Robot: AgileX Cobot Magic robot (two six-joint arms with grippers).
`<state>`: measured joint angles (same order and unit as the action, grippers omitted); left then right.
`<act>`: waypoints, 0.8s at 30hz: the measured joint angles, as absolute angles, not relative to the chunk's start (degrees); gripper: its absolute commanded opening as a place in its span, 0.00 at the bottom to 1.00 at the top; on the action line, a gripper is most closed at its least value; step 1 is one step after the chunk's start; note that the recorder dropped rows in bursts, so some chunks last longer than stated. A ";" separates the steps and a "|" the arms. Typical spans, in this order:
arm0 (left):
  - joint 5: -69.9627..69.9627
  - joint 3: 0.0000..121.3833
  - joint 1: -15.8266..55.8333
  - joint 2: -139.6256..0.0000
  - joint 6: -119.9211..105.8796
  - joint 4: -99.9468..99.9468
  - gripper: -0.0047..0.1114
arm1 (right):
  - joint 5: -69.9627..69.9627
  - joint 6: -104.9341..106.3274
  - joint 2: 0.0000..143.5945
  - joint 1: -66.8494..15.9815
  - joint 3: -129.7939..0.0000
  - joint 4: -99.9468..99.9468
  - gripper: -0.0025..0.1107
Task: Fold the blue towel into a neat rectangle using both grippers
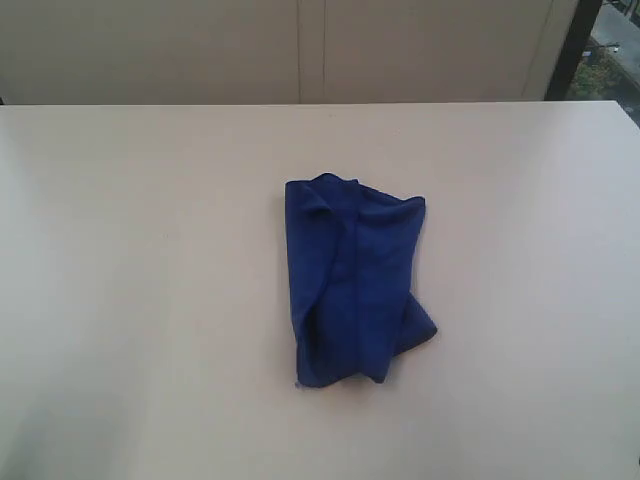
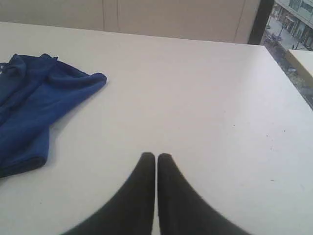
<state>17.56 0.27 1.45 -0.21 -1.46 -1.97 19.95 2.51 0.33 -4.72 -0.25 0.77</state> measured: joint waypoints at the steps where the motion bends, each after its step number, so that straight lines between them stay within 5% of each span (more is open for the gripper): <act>1: 17.56 0.27 1.45 -0.21 -1.46 -1.97 0.04 | 19.95 2.51 0.33 -4.72 -0.25 0.77 0.05; 7: 17.56 0.27 1.45 -0.21 -1.46 -1.97 0.04 | 18.04 2.51 0.33 -4.72 -0.25 0.77 0.05; 15: 17.56 0.27 1.45 -0.21 -1.46 -1.97 0.04 | -14.94 2.51 0.33 -4.72 -0.25 0.77 0.05; 24: 17.56 0.27 1.45 -0.21 -1.46 -1.97 0.04 | -23.69 8.10 0.33 -4.72 -0.25 0.77 0.05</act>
